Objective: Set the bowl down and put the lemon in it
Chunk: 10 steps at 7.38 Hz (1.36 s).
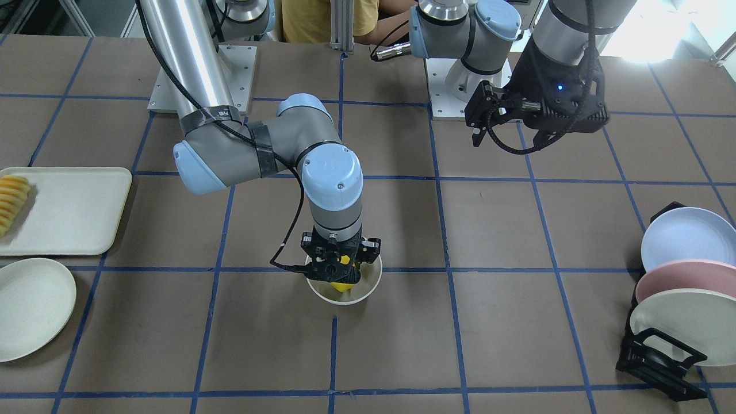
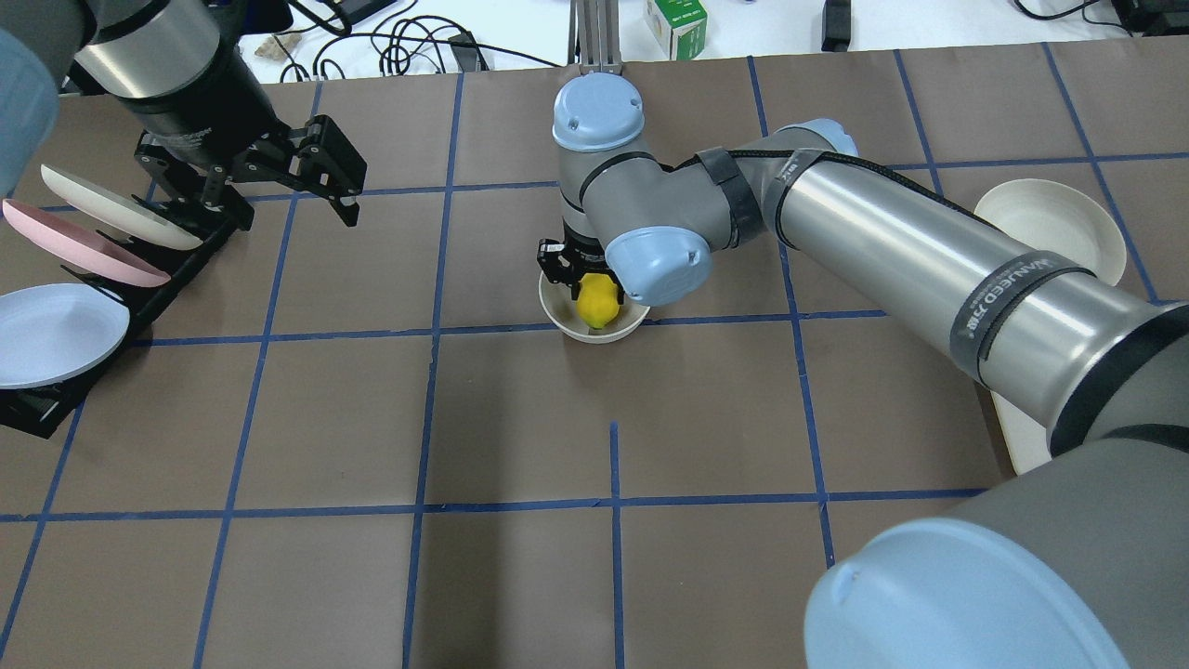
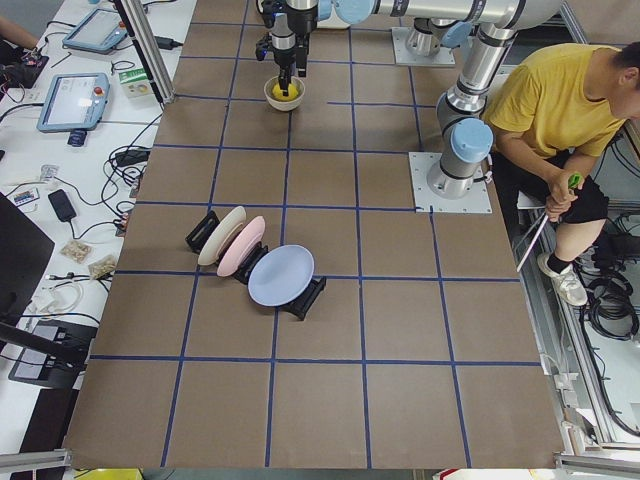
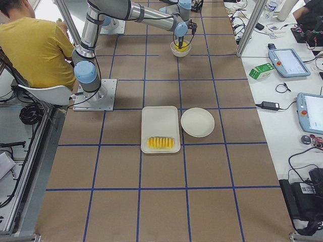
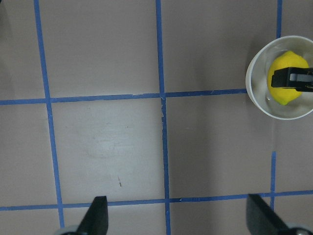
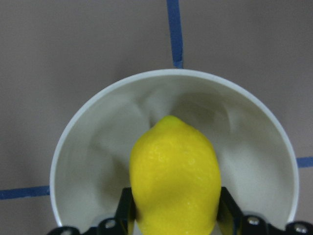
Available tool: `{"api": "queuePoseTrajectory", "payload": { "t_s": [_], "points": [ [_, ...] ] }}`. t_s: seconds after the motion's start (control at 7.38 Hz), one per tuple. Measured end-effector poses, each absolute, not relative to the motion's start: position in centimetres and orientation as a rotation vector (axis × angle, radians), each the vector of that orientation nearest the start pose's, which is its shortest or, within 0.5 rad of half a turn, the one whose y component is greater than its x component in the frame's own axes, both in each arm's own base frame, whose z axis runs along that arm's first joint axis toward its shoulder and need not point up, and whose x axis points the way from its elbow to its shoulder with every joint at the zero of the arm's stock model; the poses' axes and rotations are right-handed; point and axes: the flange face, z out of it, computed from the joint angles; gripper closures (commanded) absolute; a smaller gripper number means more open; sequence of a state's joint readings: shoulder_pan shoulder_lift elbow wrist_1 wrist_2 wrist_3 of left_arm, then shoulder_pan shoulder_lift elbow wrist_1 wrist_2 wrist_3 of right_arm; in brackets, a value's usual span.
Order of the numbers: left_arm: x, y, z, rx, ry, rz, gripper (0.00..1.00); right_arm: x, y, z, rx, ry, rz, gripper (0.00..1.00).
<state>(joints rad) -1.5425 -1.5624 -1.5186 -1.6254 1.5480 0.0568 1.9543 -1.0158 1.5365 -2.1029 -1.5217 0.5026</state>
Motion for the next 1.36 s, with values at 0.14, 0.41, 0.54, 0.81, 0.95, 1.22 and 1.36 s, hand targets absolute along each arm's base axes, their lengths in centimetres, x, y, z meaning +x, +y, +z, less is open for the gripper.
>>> {"api": "queuePoseTrajectory", "payload": {
  "t_s": [0.14, 0.41, 0.54, 0.81, 0.95, 1.22, 1.36],
  "points": [
    [-12.1, -49.1, 51.5, 0.047, 3.164, -0.021, 0.00, 37.7, -56.6, 22.4, 0.183, 3.088, 0.020, 0.27],
    [-12.1, -49.1, 51.8, 0.048, 3.163, -0.030, 0.00, 37.7, -56.8, 21.9, 0.195, 3.094, 0.009, 0.00],
    [-12.1, -49.1, 51.9, 0.044, 3.162, -0.030, 0.00, 37.7, -56.8, 22.1, 0.199, 3.096, 0.003, 0.00],
    [-11.9, -48.7, 52.2, 0.030, 3.137, -0.025, 0.00, 37.4, -56.8, 24.8, 0.203, 3.085, -0.045, 0.00],
    [-11.7, -48.6, 52.3, 0.024, 3.132, -0.025, 0.00, 36.6, -56.6, 27.8, 0.210, 3.075, -0.085, 0.00],
    [-11.5, -48.7, 52.2, 0.017, 3.133, -0.024, 0.00, 31.5, -56.9, 33.7, 0.239, 3.086, -0.118, 0.00],
    [-11.5, -48.7, 52.1, 0.018, 3.131, -0.022, 0.00, 27.5, -57.0, 36.8, 0.243, 3.098, -0.109, 0.00]
  ]
}}
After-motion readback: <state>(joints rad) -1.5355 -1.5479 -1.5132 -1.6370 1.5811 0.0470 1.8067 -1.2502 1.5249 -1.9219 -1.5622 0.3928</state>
